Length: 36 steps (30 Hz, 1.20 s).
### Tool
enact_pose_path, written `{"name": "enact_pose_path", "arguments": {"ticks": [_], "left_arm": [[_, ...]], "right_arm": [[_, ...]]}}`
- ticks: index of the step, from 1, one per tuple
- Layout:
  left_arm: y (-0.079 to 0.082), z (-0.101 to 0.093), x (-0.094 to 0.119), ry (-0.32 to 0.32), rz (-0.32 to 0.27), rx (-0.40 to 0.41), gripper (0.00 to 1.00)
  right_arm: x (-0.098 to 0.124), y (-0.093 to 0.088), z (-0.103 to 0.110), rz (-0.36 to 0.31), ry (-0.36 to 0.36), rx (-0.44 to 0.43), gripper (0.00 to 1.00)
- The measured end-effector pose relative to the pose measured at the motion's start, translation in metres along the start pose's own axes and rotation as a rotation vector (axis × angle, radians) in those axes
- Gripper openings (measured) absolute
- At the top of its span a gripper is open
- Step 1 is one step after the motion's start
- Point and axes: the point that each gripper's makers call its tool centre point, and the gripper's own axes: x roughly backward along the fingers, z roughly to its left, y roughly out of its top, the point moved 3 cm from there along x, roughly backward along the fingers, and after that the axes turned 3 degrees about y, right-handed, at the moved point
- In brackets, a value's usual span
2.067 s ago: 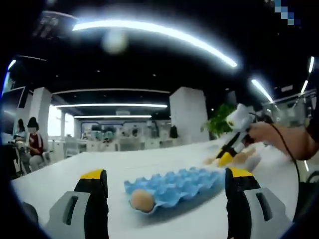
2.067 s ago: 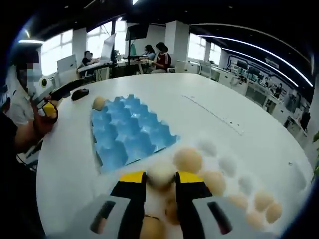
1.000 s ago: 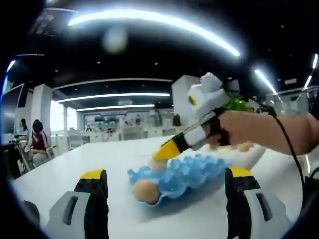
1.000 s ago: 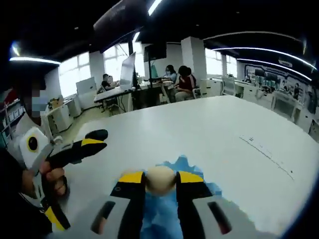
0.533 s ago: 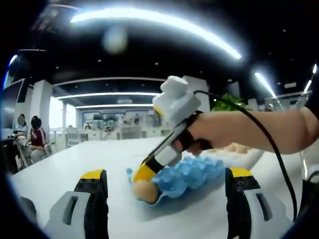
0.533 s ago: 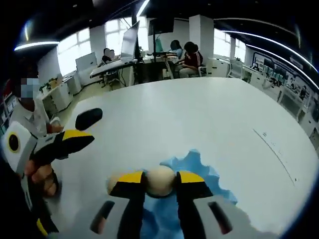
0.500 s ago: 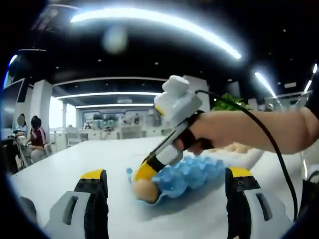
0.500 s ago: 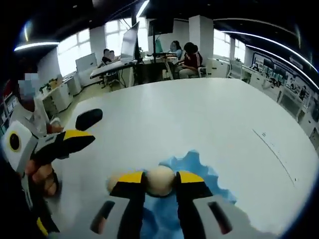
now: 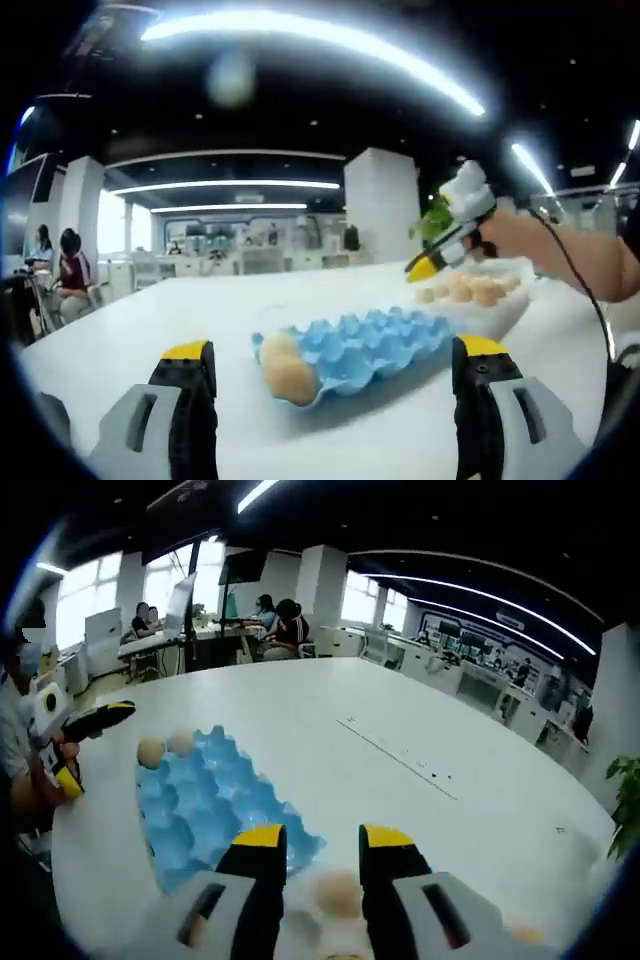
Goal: Pick up the eggs on the table and place them into the egg tray on the table
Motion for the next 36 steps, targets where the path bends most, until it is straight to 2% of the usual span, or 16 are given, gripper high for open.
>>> {"name": "enact_pose_path", "arguments": {"ticks": [2, 4, 8, 9, 10, 16, 20, 24, 25, 26, 27, 30, 31, 33, 34, 36], "left_arm": [[0.000, 0.000, 0.001, 0.003, -0.003, 0.000, 1.00], [0.000, 0.000, 0.001, 0.006, 0.000, -0.001, 1.00], [-0.001, -0.001, 0.001, 0.005, 0.004, -0.002, 1.00], [-0.001, -0.001, 0.001, 0.004, 0.004, -0.003, 1.00], [-0.002, -0.002, 0.000, 0.003, 0.004, -0.004, 1.00], [-0.004, -0.002, -0.001, 0.000, 0.013, 0.002, 1.00], [-0.005, -0.003, -0.001, 0.000, 0.019, 0.001, 1.00], [-0.006, -0.004, -0.001, 0.008, 0.026, -0.020, 1.00], [-0.005, -0.005, -0.001, 0.005, 0.024, -0.024, 1.00], [-0.005, -0.005, -0.001, 0.001, 0.022, -0.029, 1.00], [-0.005, -0.006, -0.001, -0.002, 0.023, -0.031, 1.00], [-0.005, -0.007, -0.002, -0.010, 0.028, -0.039, 1.00], [-0.005, -0.007, -0.002, -0.015, 0.029, -0.036, 1.00], [-0.005, -0.007, -0.003, -0.022, 0.028, -0.026, 1.00], [-0.006, -0.006, -0.004, -0.024, 0.029, -0.019, 1.00], [-0.007, -0.005, -0.005, -0.022, 0.036, -0.009, 1.00]], "right_arm": [[0.001, -0.018, -0.002, 0.070, 0.008, 0.034, 0.31], [-0.001, -0.022, -0.006, 0.066, 0.004, 0.034, 0.29], [-0.007, -0.042, -0.006, 0.159, 0.035, 0.049, 0.30], [-0.008, -0.039, -0.007, 0.131, 0.040, 0.040, 0.29], [-0.008, -0.040, -0.006, 0.134, 0.063, 0.004, 0.29], [-0.010, -0.041, -0.015, 0.168, 0.135, -0.049, 0.27], [-0.007, -0.040, -0.014, 0.137, 0.146, -0.083, 0.26], [-0.002, -0.035, -0.014, 0.059, 0.111, -0.131, 0.25], [-0.001, -0.035, -0.014, 0.057, 0.109, -0.128, 0.25], [0.002, -0.031, -0.015, 0.002, 0.087, -0.140, 0.25], [0.002, -0.030, -0.014, -0.007, 0.086, -0.144, 0.25], [0.007, -0.014, -0.014, -0.097, 0.051, -0.153, 0.25], [0.008, -0.001, -0.009, -0.145, 0.048, -0.167, 0.25], [0.005, 0.023, 0.006, -0.221, 0.097, -0.197, 0.25], [0.001, 0.031, 0.013, -0.241, 0.129, -0.197, 0.25], [-0.017, 0.060, 0.043, -0.253, 0.217, -0.170, 0.26]]}}
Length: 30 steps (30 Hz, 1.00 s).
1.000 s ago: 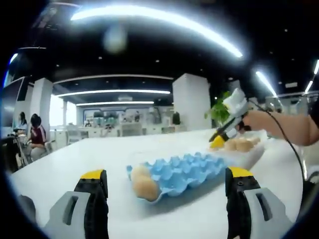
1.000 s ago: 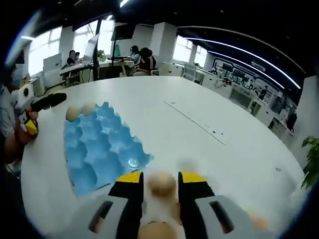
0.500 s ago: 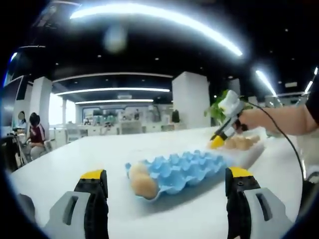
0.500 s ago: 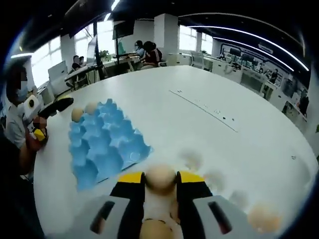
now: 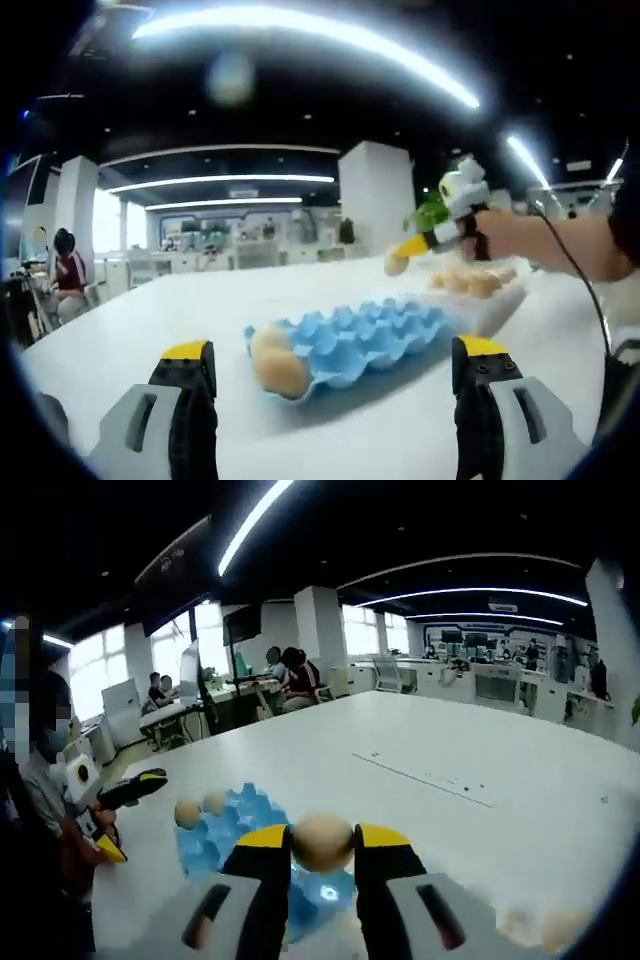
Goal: Pick up the eggs on the table and place them into the egg tray on the table
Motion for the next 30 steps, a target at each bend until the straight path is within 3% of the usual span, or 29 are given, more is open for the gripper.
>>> {"name": "enact_pose_path", "arguments": {"ticks": [6, 7, 10, 12, 16, 30], "left_arm": [[-0.001, 0.001, -0.001, 0.011, 0.005, -0.009, 1.00], [-0.001, 0.001, -0.001, 0.009, 0.005, -0.012, 1.00], [-0.001, 0.001, 0.000, 0.016, 0.004, -0.018, 1.00], [-0.001, 0.003, 0.001, 0.027, 0.002, -0.018, 1.00], [-0.001, 0.004, 0.001, 0.021, 0.000, -0.011, 1.00], [-0.004, 0.002, 0.000, 0.017, 0.007, -0.019, 1.00]], "right_arm": [[-0.083, 0.028, 0.047, 0.052, 0.157, 0.091, 0.26], [-0.104, 0.025, 0.054, 0.097, 0.179, 0.118, 0.26], [-0.136, 0.016, 0.060, 0.174, 0.198, 0.150, 0.26], [-0.151, 0.013, 0.062, 0.188, 0.205, 0.162, 0.26], [-0.167, -0.003, 0.063, 0.281, 0.215, 0.152, 0.26], [-0.175, -0.033, 0.063, 0.384, 0.213, 0.064, 0.26]]}}
